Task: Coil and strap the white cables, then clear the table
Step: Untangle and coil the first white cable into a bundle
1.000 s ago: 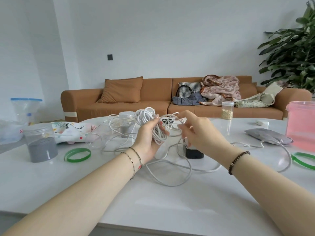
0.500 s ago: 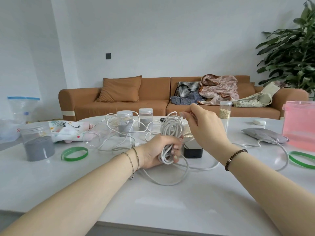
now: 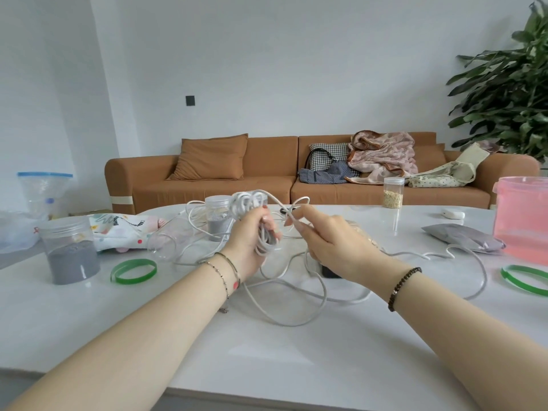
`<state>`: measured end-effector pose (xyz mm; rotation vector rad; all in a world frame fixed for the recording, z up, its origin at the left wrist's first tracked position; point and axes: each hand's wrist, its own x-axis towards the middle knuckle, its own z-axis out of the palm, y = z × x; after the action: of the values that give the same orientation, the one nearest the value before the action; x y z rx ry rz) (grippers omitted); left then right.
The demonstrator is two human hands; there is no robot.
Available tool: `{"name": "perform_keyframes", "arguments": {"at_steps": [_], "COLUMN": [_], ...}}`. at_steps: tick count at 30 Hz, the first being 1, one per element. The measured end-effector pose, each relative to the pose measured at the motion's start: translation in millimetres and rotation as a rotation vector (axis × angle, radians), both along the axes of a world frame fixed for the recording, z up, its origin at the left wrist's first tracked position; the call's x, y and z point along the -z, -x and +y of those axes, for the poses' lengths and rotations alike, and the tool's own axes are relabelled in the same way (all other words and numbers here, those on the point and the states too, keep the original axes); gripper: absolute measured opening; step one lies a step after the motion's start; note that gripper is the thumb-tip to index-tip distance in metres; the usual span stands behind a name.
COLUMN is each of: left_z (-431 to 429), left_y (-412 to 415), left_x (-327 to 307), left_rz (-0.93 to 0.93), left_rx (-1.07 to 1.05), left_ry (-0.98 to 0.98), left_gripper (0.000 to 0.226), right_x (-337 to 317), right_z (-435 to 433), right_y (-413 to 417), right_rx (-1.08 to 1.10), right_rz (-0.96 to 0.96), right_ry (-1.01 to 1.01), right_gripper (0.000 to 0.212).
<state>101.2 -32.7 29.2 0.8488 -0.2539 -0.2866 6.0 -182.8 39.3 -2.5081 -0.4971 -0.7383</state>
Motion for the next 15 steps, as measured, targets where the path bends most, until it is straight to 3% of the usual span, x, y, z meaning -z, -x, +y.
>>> {"name": "perform_keyframes", "arguments": {"at_steps": [3,5,8,12,15], "left_z": [11.7,12.0,4.9,1.1,1.9], "left_y": [-14.8,-14.9,-4.6,1.2,3.3], "left_x": [1.0,4.0,3.9,1.5,4.3], "left_rz": [0.093,0.111,0.009,-0.071,-0.149], "left_rx": [-0.082,-0.066,-0.018,0.029,0.059], "left_ry": [0.025,-0.006,-0.105,-0.162,-0.22], "left_gripper": [0.046,0.043,0.035,0.068,0.073], "right_x": [-0.1,-0.3,1.2,2.6,2.5], "right_z": [-3.8,-5.2,-4.5,-4.3,-6.6], "right_y": [-4.1,-4.5,-2.6,-3.9,-5.2], "right_rx": [0.069,0.077,0.031,0.066,0.086], "right_rz": [-0.015,-0.044,-0.124,-0.236,-0.258], "right_ry": [0.024,0.031,-0.004,-0.03,-0.025], "right_gripper": [0.017,0.022,0.023,0.021,0.019]}}
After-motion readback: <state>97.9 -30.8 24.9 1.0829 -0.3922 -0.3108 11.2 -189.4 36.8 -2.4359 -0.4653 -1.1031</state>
